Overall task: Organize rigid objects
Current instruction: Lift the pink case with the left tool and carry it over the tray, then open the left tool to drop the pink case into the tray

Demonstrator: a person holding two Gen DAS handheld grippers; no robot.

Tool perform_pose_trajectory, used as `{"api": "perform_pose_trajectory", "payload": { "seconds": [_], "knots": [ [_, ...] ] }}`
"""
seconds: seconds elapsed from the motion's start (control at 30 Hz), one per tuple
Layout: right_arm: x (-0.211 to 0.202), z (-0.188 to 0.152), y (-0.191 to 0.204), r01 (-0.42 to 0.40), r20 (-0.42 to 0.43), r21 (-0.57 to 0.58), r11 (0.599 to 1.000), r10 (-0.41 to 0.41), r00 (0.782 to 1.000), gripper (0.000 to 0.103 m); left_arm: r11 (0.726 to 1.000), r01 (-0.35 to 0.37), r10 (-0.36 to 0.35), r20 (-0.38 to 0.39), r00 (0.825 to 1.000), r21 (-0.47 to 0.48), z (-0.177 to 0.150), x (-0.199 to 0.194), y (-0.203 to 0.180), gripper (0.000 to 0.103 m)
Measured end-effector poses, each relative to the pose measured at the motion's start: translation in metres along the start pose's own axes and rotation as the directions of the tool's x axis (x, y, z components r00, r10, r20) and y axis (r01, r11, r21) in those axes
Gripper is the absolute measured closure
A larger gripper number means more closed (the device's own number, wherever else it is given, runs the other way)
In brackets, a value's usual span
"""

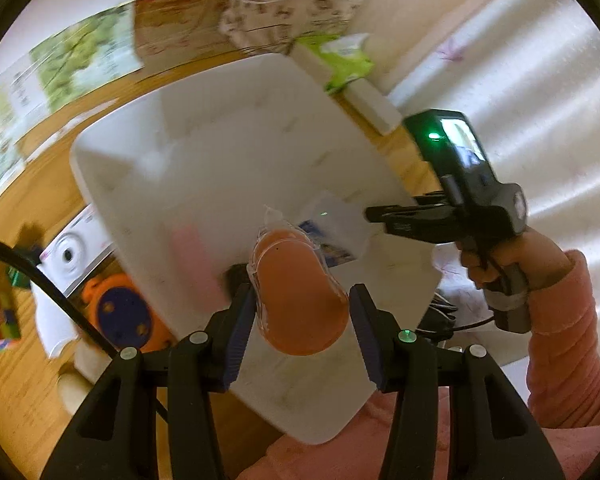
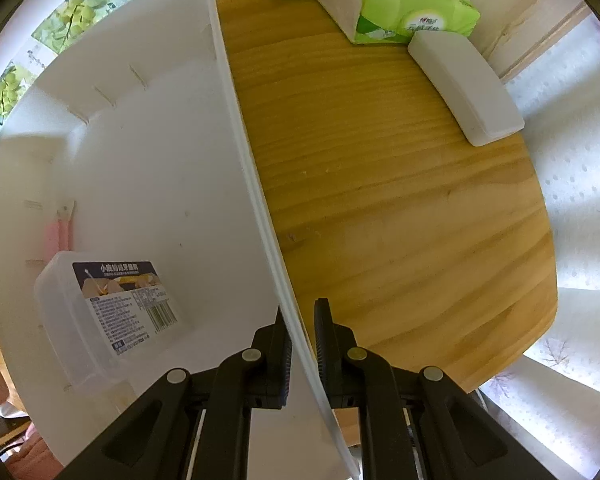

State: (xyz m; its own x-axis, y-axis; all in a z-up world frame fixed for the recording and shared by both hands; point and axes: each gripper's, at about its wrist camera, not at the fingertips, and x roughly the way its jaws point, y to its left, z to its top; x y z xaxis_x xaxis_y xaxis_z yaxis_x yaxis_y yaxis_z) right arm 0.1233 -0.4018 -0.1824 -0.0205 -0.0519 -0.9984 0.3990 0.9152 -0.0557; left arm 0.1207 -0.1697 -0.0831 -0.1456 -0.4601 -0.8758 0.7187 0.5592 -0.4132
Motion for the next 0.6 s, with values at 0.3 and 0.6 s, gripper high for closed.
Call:
{"api": "perform_pose_trajectory", "payload": {
  "seconds": [0.3, 0.6],
  "knots": [
    [0.002, 0.001, 0.002, -0.009, -0.001, -0.015, 1.0, 0.009, 1.0, 0.092, 0.999, 0.009, -0.01, 0.035, 0.999, 0.033, 0.004, 0.005, -0.018, 0.05],
    [0.0, -0.003, 0.008, -0.014, -0.001, -0.062, 0.998, 0.014, 1.0, 0.092, 0.998, -0.015, 0.022, 0.108, 0.994, -0.063, 0.004, -0.002, -0.015, 0.024]
  ]
}}
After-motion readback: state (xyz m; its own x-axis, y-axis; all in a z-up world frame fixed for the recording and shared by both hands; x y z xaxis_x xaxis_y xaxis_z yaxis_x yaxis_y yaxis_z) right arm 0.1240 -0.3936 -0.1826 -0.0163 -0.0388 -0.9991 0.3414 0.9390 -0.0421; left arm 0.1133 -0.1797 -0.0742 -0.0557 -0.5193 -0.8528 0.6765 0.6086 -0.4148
